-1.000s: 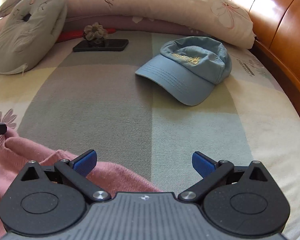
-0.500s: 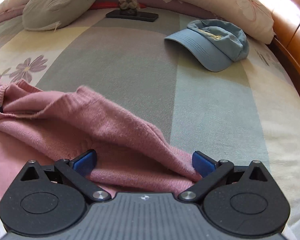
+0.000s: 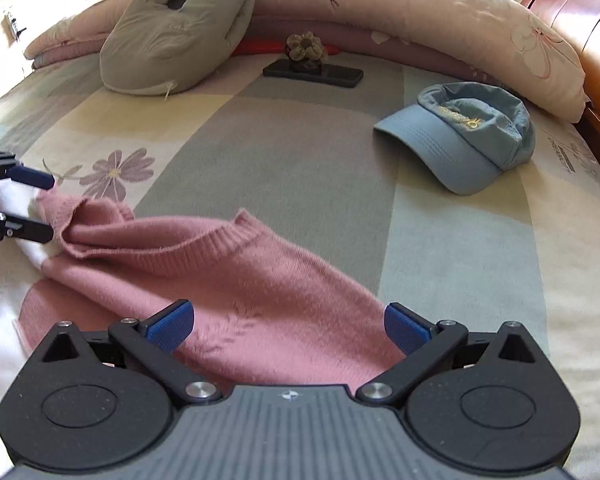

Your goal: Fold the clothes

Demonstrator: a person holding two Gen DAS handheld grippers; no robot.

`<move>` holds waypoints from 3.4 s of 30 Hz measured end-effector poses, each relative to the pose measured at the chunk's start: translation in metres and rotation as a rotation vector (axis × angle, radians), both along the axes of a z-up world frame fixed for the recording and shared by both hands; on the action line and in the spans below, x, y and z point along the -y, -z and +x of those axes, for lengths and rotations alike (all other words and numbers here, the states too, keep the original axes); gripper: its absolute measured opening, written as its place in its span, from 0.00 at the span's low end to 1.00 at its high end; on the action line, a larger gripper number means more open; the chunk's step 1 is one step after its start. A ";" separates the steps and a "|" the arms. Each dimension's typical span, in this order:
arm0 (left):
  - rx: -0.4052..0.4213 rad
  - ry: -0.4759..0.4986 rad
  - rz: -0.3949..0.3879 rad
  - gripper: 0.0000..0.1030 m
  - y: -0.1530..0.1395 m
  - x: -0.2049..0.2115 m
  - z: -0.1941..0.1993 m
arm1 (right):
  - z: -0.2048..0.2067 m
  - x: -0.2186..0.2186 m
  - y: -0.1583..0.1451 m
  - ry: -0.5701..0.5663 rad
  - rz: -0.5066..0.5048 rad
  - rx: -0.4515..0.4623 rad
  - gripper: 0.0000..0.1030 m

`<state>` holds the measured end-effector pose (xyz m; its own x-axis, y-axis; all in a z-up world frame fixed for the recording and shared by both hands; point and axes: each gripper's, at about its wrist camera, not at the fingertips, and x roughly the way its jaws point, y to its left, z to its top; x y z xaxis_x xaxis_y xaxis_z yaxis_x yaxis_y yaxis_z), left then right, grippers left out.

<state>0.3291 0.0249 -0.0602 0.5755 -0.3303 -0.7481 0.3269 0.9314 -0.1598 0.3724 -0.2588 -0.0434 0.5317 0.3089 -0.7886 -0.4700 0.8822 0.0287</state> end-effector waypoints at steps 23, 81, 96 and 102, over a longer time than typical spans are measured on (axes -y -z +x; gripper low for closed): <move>-0.052 -0.037 -0.004 0.98 0.029 -0.002 0.001 | 0.007 -0.029 0.023 -0.207 -0.062 0.016 0.19; 0.090 0.036 0.074 0.99 -0.049 -0.054 -0.115 | -0.101 -0.145 -0.006 -0.311 0.303 -0.199 0.63; 0.059 0.059 0.040 0.99 -0.033 -0.059 -0.124 | -0.064 -0.128 0.019 -0.177 0.384 -0.343 0.64; 0.057 0.062 0.048 0.99 -0.029 -0.062 -0.131 | -0.038 -0.150 0.029 -0.157 0.453 -0.365 0.65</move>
